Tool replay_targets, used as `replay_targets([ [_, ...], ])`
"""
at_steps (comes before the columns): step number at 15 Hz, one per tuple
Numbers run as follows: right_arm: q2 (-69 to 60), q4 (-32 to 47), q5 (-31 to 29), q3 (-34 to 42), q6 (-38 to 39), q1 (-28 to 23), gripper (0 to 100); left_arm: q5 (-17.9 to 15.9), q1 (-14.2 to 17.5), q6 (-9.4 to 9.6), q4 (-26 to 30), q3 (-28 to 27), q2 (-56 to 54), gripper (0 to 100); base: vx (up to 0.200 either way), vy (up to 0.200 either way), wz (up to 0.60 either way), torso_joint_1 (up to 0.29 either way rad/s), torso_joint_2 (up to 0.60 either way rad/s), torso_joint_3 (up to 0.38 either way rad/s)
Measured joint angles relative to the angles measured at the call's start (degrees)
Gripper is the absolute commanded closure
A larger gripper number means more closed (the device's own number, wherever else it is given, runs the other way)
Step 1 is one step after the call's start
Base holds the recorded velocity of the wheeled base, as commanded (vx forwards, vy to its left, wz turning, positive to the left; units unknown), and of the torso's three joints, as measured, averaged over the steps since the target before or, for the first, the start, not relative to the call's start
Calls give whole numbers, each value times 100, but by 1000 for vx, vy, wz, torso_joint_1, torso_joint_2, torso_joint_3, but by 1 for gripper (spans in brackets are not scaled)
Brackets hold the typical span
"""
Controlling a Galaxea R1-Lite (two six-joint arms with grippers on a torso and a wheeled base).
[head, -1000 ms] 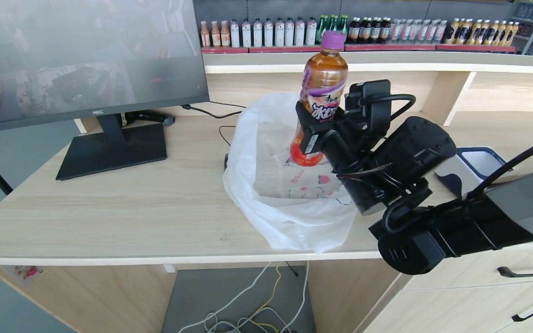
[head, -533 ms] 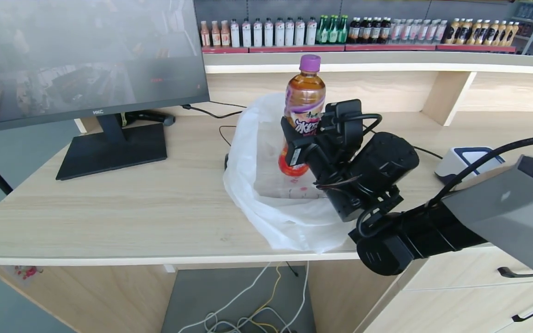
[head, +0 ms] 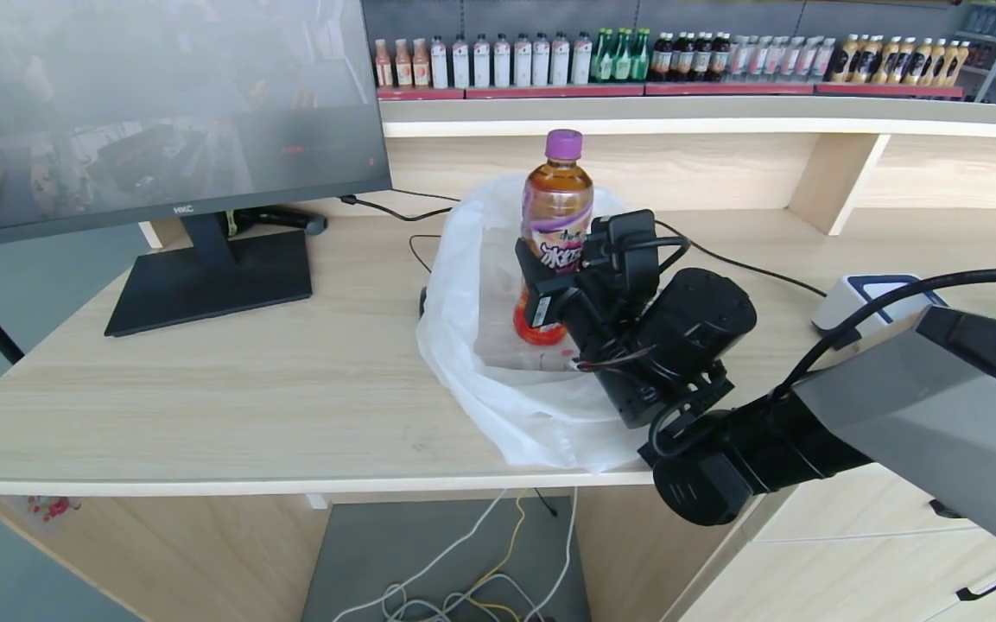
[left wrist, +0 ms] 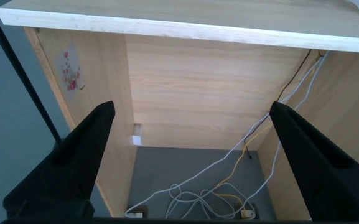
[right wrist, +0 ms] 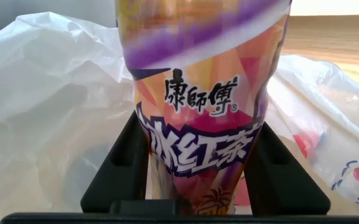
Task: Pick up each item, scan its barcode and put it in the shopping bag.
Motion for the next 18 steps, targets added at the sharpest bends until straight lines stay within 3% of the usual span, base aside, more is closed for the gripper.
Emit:
replay_targets([
  [17,90,-26,-21,146,129,60,100,0,-2,0,2,0,0,0,0,0,0,0,0,0],
  [18,94,-30,-21,155,134,60,0,0,-2,0,2,0,0,0,0,0,0,0,0,0],
])
